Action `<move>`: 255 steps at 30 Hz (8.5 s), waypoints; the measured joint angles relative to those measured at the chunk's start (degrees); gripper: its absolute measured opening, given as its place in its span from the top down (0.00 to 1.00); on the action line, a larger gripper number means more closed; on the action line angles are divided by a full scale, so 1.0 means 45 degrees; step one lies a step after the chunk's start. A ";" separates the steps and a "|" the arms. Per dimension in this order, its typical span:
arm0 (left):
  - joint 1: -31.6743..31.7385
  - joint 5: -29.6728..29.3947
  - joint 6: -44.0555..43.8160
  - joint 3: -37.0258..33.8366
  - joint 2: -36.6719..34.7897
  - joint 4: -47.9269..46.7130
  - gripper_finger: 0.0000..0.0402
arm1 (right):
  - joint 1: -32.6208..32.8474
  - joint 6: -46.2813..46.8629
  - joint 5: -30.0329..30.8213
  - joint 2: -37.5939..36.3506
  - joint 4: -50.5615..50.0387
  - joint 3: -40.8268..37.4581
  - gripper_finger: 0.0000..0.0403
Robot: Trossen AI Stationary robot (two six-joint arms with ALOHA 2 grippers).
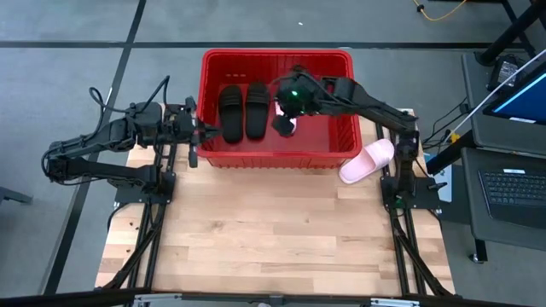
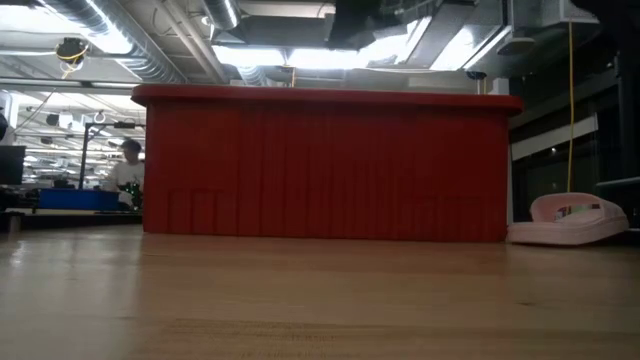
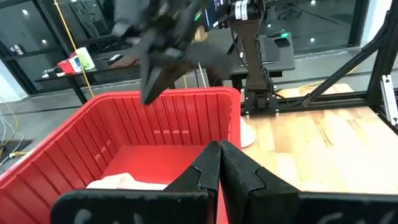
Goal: Pick and place slides into bin
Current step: Put the pink slide into the red bin
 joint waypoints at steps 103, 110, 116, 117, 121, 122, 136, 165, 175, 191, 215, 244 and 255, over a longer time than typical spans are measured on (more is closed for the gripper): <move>0.0000 -0.0136 -0.0204 0.0019 0.1608 0.1549 0.99 | 0.6091 1.5366 0.2504 -1.2133 -0.2684 -2.0021 0.65; 0.0002 -0.0141 -0.0712 0.0019 0.1608 0.1643 0.99 | 0.5820 1.5912 0.2687 -1.1442 -0.2615 -2.0021 0.62; 0.0002 -0.0141 -0.0714 0.0019 0.1608 0.2344 0.99 | 0.5717 1.6014 0.2682 -1.0743 -0.2264 -2.0016 0.62; 0.0003 -0.0141 -0.0714 0.0019 0.1608 0.2466 0.99 | 0.5626 1.6075 0.2683 -1.0629 -0.2397 -2.0016 0.62; 0.0001 -0.0141 -0.0714 0.0019 0.1608 0.2832 0.99 | 0.5093 1.6121 0.2692 -1.0085 -0.2768 -2.0016 0.62; 0.0003 -0.0141 -0.0714 0.0019 0.1607 0.2931 0.99 | 0.4970 1.6135 0.2694 -0.9945 -0.2729 -2.0016 0.62; 0.0000 -0.0141 -0.0697 0.0019 0.1603 0.3028 0.99 | 0.4490 1.6072 0.3100 -0.8584 -0.2257 -2.0045 0.62; 0.0000 -0.0141 -0.0666 0.0019 0.1608 0.2652 0.99 | 0.5116 1.4070 0.0557 -0.8660 0.1451 -2.0011 0.62; 0.0005 -0.0141 -0.0117 0.0019 0.1608 0.2657 0.99 | 0.5396 1.3792 0.0574 -0.8265 0.2643 -2.0002 0.62; 0.0001 -0.0141 -0.0214 0.0019 0.1608 0.2768 0.99 | 0.5398 1.2867 0.0681 -0.5965 0.3392 -2.0002 0.62; 0.0005 -0.0141 -0.0228 0.0019 0.1603 0.2822 0.99 | 0.5413 1.3251 0.1674 -0.3968 0.3716 -1.9972 0.62; 0.0005 -0.0123 -0.0228 0.0019 0.1608 0.2657 0.99 | 0.5474 1.2843 -0.0785 -0.4389 0.3127 -1.8740 0.97; 0.0005 -0.0041 -0.0081 0.0017 0.1607 0.2351 0.99 | 0.6438 1.3480 -0.1456 -0.4774 0.2521 -1.7221 0.97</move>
